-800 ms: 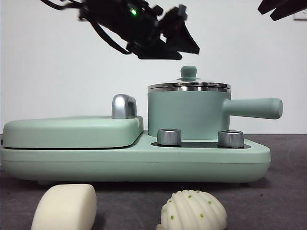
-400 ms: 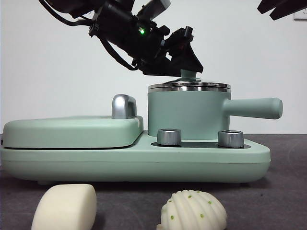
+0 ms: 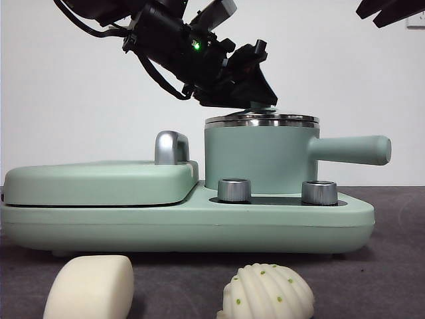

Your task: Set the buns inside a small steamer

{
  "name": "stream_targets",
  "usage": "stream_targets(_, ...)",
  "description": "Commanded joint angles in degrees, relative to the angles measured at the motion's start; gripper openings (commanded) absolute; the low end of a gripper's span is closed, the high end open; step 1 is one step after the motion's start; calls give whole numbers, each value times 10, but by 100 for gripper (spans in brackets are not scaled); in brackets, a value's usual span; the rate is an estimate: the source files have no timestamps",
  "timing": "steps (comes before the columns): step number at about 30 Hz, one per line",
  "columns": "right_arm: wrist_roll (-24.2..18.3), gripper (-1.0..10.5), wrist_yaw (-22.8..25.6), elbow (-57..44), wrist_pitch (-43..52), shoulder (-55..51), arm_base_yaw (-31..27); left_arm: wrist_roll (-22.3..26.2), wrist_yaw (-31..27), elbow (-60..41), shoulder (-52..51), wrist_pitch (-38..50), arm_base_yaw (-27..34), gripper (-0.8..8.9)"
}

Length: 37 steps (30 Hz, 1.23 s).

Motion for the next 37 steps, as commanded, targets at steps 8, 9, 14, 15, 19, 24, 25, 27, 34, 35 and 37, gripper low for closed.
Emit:
stream_targets(8,8,275,0,12,8,2,3,0,-2,15,11,3,-5,6)
stream_targets(9,8,275,0,12,8,2,3,0,-2,15,7,5,-5,6)
stream_targets(14,8,275,0,12,8,2,3,0,-2,15,-25,-2,-5,7)
stream_targets(15,8,275,0,12,8,2,3,0,-3,15,-33,-5,-5,7)
stream_targets(19,8,275,0,12,8,2,3,0,-19,15,-76,-37,-2,7)
stream_targets(24,9,275,0,12,8,2,3,-1,-35,15,-142,-120,12,7)
stream_targets(25,13,276,0,12,9,2,3,-3,-35,15,-156,-144,16,8)
stream_targets(27,30,276,0,12,10,2,3,-14,-35,15,-185,-189,26,10)
stream_targets(34,43,364,-2,12,10,7,56,-30,-59,14,-273,-352,75,11)
stream_targets(35,37,364,-1,12,9,10,71,-29,-65,12,-282,-369,81,11)
stream_targets(37,31,364,8,12,8,23,114,-25,-67,6,-301,-396,96,11)
